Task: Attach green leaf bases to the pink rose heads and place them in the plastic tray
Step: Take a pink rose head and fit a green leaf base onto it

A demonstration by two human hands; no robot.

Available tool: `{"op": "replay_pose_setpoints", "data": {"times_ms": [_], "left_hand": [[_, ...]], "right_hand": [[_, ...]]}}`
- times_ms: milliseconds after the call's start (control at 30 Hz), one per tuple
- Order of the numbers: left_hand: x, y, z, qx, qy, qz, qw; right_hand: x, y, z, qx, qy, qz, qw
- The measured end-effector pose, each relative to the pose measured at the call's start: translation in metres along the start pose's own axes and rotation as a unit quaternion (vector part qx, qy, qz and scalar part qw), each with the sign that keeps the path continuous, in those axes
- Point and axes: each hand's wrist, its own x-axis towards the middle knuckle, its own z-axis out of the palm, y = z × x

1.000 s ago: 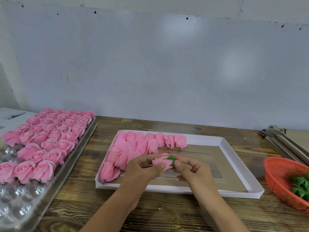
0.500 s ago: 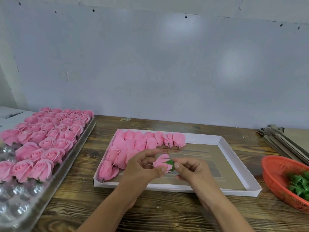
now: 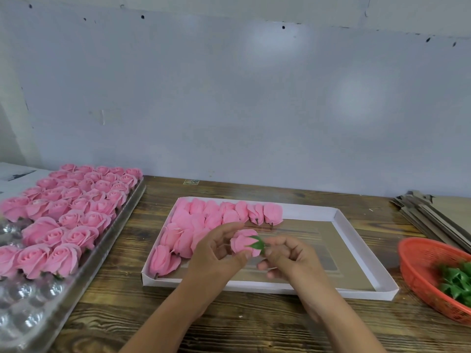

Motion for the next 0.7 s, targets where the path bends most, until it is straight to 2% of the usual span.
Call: {"op": "replay_pose_setpoints", "data": {"times_ms": [333,467,700], "left_hand": [[0.0016,-0.0033,0.0005,0.045,0.005,0.009,0.999],[0.0021,-0.0028,0.0016,0.009,0.031,0.029,0.999],[0.0021,-0.0058,0.0018,0.014,0.008,0.023,1.0]], "right_hand": [[0.0029,-0.0011,-0.0038,-0.108,0.016,-0.004,0.994],[0.0036,0.0024,-0.0027,-0.137,0.003,-0.011,0.99],[0.0024,0.0053,0.0,-0.177,-0.029,-0.021,0.984]]}}
